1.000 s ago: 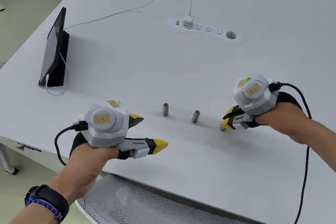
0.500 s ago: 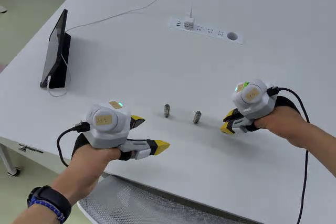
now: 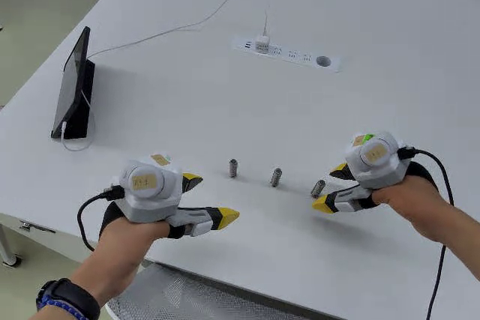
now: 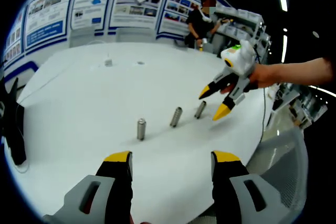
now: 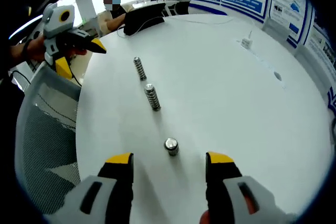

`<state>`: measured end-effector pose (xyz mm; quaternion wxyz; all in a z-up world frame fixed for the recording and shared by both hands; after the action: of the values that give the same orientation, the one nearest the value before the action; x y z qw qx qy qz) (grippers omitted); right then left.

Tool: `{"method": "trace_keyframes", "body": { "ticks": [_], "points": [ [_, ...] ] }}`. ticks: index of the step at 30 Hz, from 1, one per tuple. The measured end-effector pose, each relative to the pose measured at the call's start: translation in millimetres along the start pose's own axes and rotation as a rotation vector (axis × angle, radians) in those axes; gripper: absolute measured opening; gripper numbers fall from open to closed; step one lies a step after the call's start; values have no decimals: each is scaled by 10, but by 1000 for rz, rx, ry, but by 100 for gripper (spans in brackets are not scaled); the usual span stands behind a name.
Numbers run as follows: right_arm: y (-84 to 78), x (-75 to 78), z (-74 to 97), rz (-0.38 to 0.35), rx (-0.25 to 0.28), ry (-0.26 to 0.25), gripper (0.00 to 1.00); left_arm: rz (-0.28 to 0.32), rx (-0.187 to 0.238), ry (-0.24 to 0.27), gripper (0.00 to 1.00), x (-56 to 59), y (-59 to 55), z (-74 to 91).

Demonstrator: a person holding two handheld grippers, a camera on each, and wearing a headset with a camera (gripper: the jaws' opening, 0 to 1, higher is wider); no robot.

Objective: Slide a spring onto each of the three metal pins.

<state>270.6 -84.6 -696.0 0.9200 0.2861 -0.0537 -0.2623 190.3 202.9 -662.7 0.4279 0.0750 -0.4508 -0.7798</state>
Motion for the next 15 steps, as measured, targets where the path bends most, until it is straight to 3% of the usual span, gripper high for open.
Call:
{"method": "trace_keyframes", "body": {
  "ticks": [9, 15],
  "points": [
    [-164, -153, 96, -168, 103, -16, 63, -5, 12, 0, 62, -2, 50, -2],
    [-196, -270, 123, -211, 150, -31, 67, -12, 8, 3, 63, -19, 33, 28]
  ]
}}
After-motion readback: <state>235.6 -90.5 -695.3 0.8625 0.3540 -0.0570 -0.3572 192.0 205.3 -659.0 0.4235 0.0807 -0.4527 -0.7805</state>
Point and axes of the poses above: the centre of the closed fingertips' face, and the gripper's own axes: z roughly backward along the fingers, x roughly to its right, y roughly out of its top, the point moved 9 cm from there along z, roughly backward along the fingers, and after that the axes turned 2 degrees about -y, right-handed, at the moved point
